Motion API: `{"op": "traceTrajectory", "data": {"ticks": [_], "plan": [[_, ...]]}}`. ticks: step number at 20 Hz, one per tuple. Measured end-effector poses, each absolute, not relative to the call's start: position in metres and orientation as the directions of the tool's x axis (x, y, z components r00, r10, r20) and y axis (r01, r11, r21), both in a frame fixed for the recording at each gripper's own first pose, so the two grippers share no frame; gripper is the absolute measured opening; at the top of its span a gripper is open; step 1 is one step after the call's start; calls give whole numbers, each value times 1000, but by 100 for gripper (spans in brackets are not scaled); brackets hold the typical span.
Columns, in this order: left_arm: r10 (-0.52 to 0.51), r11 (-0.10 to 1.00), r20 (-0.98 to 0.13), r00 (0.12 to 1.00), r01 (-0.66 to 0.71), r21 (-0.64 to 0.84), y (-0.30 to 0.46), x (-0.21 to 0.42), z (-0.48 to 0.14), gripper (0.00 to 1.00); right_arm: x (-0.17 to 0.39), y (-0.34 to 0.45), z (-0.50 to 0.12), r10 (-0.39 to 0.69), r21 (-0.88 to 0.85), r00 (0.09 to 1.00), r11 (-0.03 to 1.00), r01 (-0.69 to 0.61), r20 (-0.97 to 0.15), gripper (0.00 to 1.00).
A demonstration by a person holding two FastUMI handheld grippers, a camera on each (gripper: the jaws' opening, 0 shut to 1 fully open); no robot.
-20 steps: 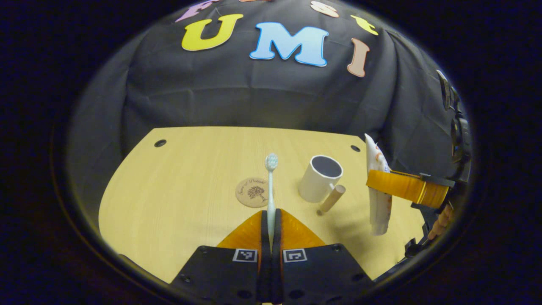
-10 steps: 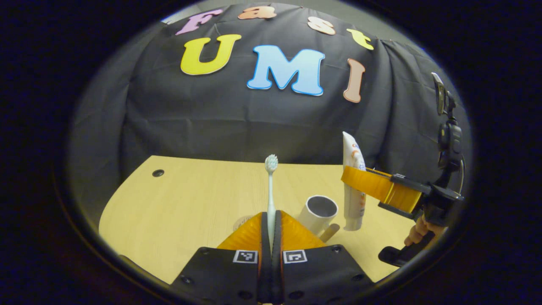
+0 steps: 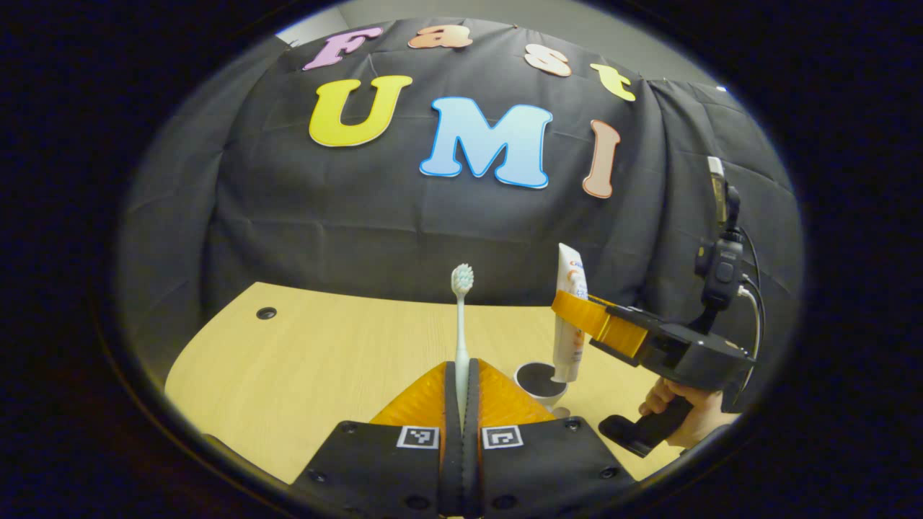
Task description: Put the toothbrush and toothpaste on the desktop into the cup, then pick up the cup and place it on the coaster on the desktop.
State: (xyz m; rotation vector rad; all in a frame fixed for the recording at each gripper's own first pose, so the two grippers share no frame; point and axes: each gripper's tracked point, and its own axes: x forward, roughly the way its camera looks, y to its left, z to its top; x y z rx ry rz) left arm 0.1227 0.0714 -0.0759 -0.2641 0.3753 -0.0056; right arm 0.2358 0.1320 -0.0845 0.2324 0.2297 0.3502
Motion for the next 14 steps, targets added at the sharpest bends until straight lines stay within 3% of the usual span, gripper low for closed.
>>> {"op": "traceTrajectory", "data": {"ticks": [11, 12, 13, 14], "plan": [[-48, 958, -397, 917, -69, -277, 70, 131, -99, 8, 248, 141, -139, 357, 163, 882, 933, -320, -307, 18], [-49, 957, -400, 915, -71, -280, 69, 130, -100, 8, 247, 141, -142, 352, 148, 881, 936, -320, -316, 14], [-50, 956, -402, 914, -73, -284, 69, 131, -102, 8, 246, 141, -144, 348, 131, 879, 937, -323, -325, 21], [-51, 955, -402, 914, -73, -287, 69, 131, -103, 8, 244, 139, -148, 346, 118, 875, 938, -326, -337, 21]]}}
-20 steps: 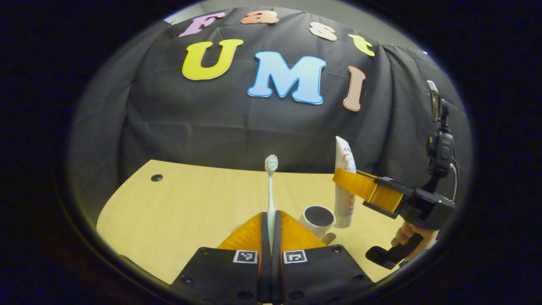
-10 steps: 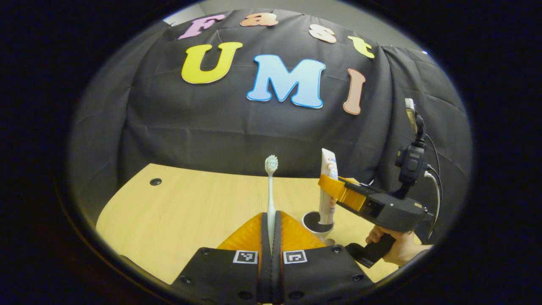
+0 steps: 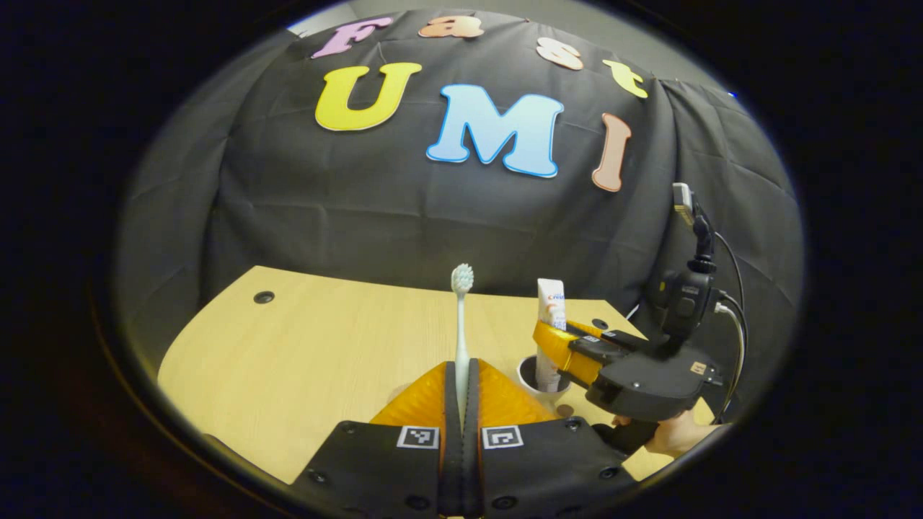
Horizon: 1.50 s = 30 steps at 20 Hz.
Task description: Put the toothbrush and toothpaste on the desktop into the cup, then pick up the cup and place it on the coaster on the desktop.
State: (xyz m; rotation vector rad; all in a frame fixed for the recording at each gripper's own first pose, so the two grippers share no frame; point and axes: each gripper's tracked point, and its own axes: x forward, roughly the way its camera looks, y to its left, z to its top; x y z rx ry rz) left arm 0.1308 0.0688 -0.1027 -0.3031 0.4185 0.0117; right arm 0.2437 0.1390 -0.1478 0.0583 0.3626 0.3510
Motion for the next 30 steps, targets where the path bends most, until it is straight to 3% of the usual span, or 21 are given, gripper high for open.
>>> {"op": "traceTrajectory", "data": {"ticks": [8, 12, 13, 14, 30], "plan": [[-81, 943, -399, 914, -59, -327, 58, 139, -108, 8, 219, 138, -173, 353, 63, 821, 929, -365, -448, 26], [-109, 931, -374, 921, -37, -362, 51, 152, -110, 8, 207, 135, -165, 349, 10, 823, 922, -386, -448, 41], [-112, 927, -362, 925, -34, -373, 50, 155, -110, 8, 208, 135, -161, 346, -3, 827, 922, -387, -443, 54], [-123, 922, -350, 929, -24, -388, 49, 159, -111, 8, 207, 133, -157, 341, -11, 833, 923, -384, -436, 58], [-173, 873, -143, 974, 84, -480, 26, 230, -91, 7, 205, 87, -70, 336, 165, 893, 940, -298, -300, 59]]}}
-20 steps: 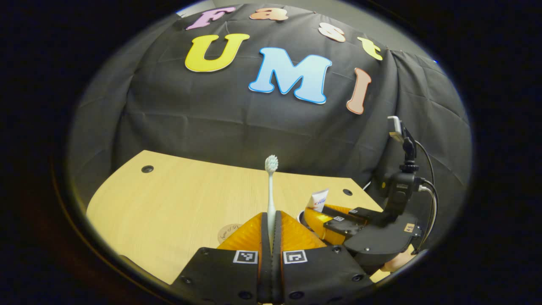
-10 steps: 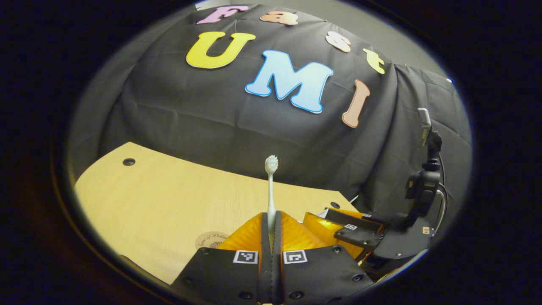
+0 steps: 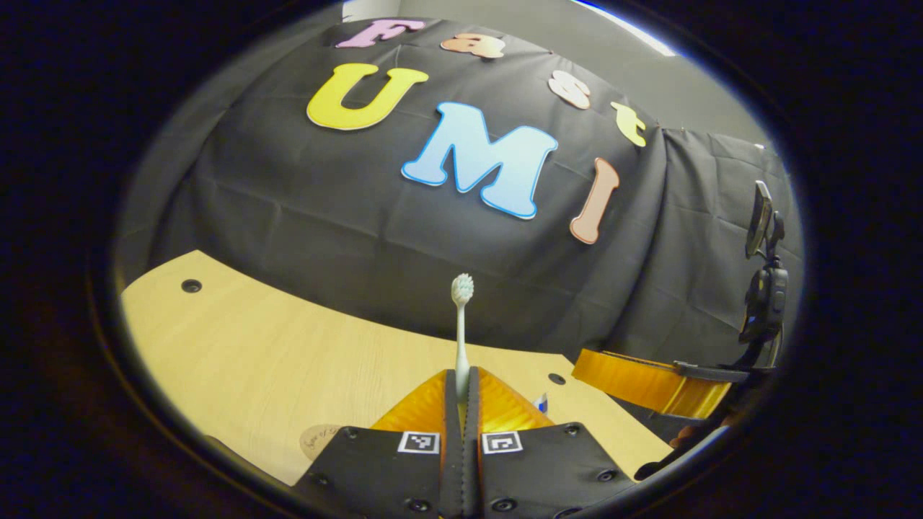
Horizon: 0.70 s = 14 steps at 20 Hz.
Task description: Put the toothbrush and toothpaste on the desktop into the cup, then pick up the cup and place it on the coaster on the desktop.
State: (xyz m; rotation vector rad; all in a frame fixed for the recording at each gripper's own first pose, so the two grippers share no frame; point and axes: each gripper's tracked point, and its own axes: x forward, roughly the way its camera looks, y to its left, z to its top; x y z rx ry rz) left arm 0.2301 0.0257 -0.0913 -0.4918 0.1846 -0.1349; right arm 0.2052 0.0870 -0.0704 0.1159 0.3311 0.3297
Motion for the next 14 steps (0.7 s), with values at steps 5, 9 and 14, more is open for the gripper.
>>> {"op": "traceTrajectory", "data": {"ticks": [5, 9, 14], "plan": [[-210, 854, -78, 975, 143, -501, 8, 253, -85, 7, 189, 66, -68, 313, 147, 897, 949, -279, -313, 58], [-209, 844, -83, 974, 137, -518, 3, 263, -94, 6, 177, 55, -67, 316, 162, 907, 946, -280, -280, 59], [-212, 843, -112, 971, 124, -524, -5, 268, -106, 6, 171, 38, -87, 276, 177, 901, 958, -227, -336, 59]]}}
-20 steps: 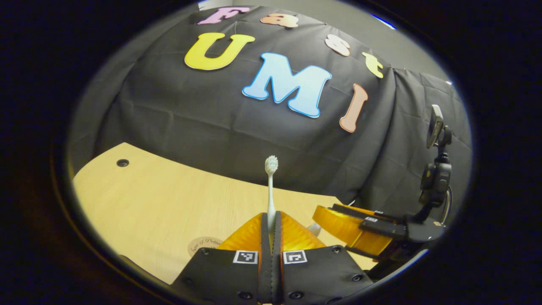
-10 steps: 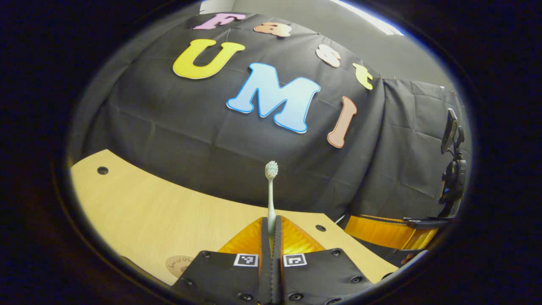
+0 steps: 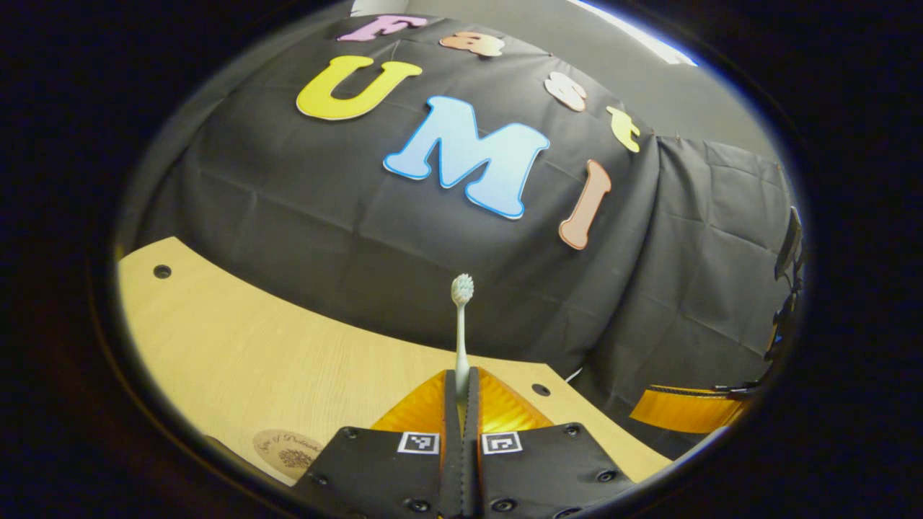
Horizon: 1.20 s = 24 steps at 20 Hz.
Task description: Put the toothbrush and toothpaste on the desktop into the cup, then pick up the cup and place it on the coaster on the desktop.
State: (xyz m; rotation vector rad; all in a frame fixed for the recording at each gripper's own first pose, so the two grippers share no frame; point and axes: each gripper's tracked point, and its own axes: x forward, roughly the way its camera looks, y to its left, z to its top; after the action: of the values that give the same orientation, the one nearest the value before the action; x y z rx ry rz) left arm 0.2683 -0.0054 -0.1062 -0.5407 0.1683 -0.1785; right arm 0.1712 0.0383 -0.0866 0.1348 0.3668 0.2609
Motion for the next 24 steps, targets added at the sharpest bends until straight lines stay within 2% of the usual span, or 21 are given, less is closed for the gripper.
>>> {"op": "traceTrajectory", "data": {"ticks": [4, 8, 10, 16, 21, 22, 23, 24], "plan": [[-212, 843, -134, 968, 111, -526, -9, 270, -114, 7, 169, 29, -100, 261, 225, 891, 956, -186, -371, 59], [-203, 851, -157, 967, 96, -516, -8, 272, -124, 7, 174, 21, -111, 239, 184, 899, 966, -182, -368, 59], [-204, 849, -168, 964, 89, -520, -10, 273, -128, 7, 171, 17, -112, 234, 165, 895, 969, -183, -381, 96], [-207, 856, -190, 960, 84, -510, -13, 271, -140, 7, 171, 22, -115, 255, 200, 884, 962, -188, -393, 96], [-199, 852, -203, 959, 67, -520, -11, 268, -143, 15, 173, 20, -114, 249, 216, 883, 961, -173, -399, 97], [-197, 851, -207, 958, 63, -521, -10, 267, -144, 15, 173, 19, -116, 249, 219, 881, 961, -171, -401, 97], [-199, 850, -207, 958, 64, -523, -11, 266, -143, 7, 173, 19, -116, 248, 220, 880, 961, -169, -405, 97], [-200, 850, -209, 957, 63, -524, -11, 265, -143, 20, 172, 19, -116, 248, 222, 879, 960, -168, -407, 97]]}}
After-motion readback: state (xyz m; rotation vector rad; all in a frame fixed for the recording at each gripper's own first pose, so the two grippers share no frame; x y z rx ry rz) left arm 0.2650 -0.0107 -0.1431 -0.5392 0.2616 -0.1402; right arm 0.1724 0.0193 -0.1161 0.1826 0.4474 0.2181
